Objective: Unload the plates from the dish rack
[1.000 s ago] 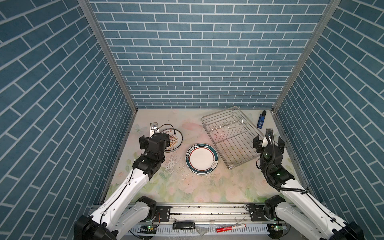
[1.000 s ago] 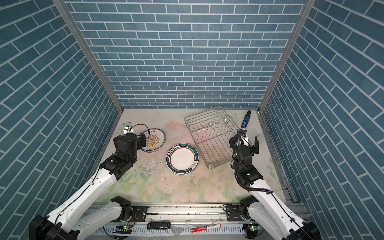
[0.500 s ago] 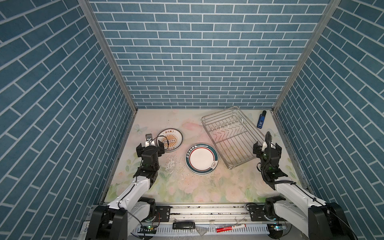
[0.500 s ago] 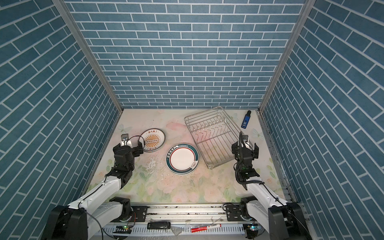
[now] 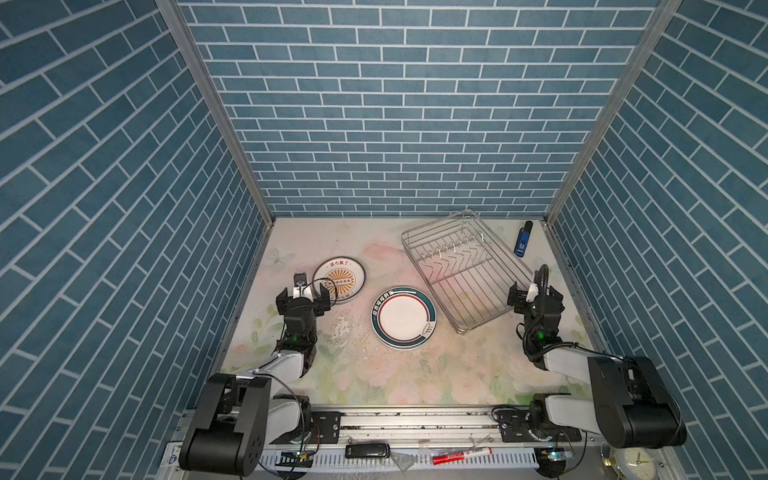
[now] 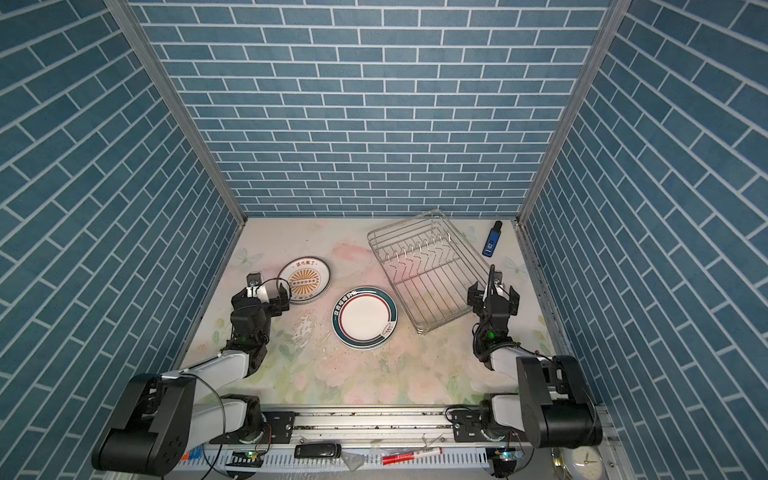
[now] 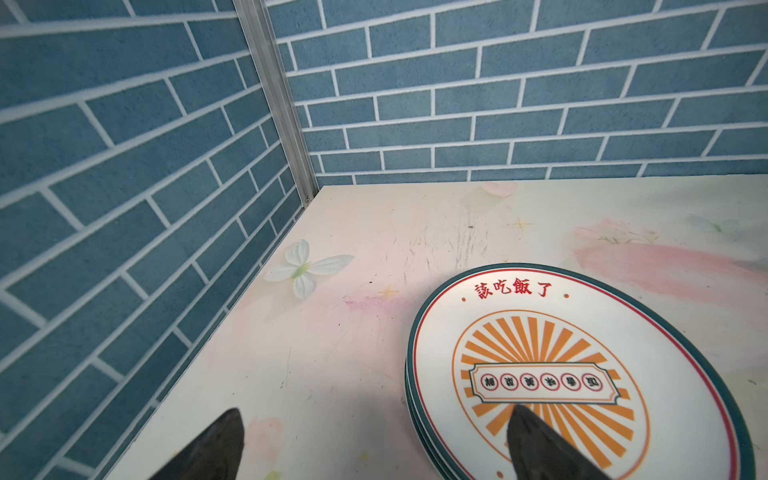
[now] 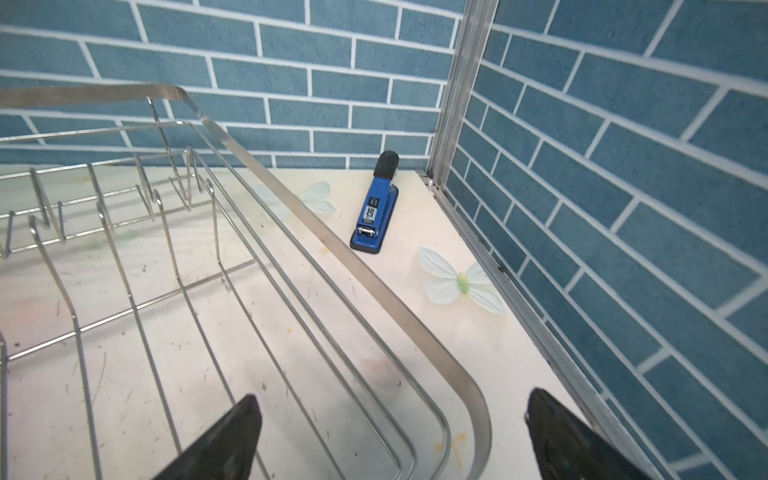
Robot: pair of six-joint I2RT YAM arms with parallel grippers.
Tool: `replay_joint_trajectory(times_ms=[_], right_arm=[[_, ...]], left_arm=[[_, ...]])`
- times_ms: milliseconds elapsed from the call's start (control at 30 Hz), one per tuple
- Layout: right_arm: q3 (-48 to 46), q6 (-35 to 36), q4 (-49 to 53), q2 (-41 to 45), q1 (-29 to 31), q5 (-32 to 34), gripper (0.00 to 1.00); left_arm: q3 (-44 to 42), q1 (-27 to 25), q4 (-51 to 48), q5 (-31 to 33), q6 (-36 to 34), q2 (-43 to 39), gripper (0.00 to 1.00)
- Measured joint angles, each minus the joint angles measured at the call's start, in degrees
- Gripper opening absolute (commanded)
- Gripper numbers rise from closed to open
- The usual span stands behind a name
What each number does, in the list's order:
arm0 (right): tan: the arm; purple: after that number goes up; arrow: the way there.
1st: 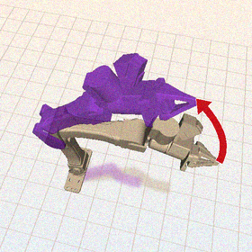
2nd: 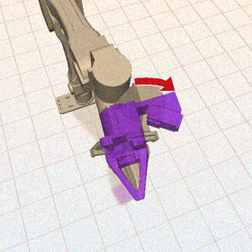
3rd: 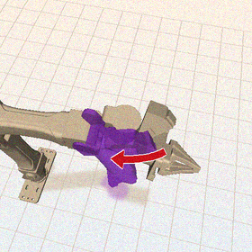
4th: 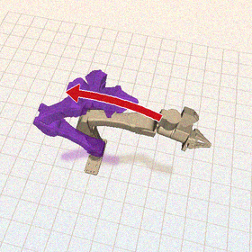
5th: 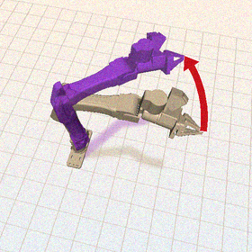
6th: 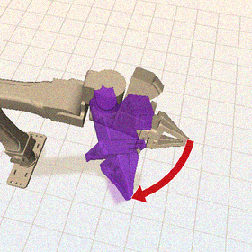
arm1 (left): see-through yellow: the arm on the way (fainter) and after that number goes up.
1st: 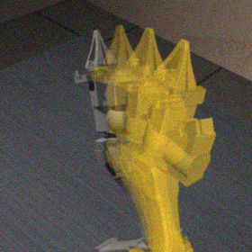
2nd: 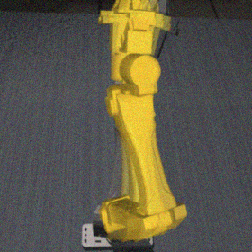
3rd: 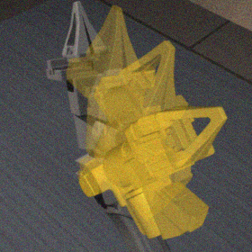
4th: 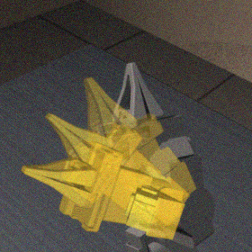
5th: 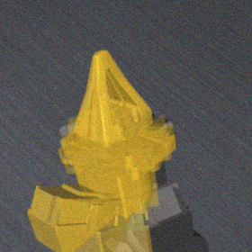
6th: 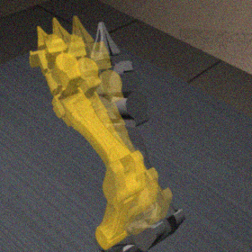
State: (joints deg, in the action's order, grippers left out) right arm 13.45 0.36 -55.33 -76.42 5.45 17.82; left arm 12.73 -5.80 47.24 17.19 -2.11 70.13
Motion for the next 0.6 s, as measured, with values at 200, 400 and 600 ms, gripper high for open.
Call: replay_joint_trajectory(times_ms=[200, 400, 600], right_arm=[[0.1, -1.9, -12.3, -8.2, -1.9, -3.8, 0.99], [0.1, -3.6, -16.3, -10.8, -3.9, -6.4, 0.99], [0.4, -4.6, -15.6, -10.8, -5.0, -8.3, 0.99]], left_arm=[[-1.7, 0.0, 7.0, -0.2, -0.2, 3.0, 0.99], [-3.2, 0.2, 12.5, -0.6, -0.5, 4.6, 0.99], [-3.2, 0.3, 17.9, -1.5, -1.1, 10.9, 0.99]])
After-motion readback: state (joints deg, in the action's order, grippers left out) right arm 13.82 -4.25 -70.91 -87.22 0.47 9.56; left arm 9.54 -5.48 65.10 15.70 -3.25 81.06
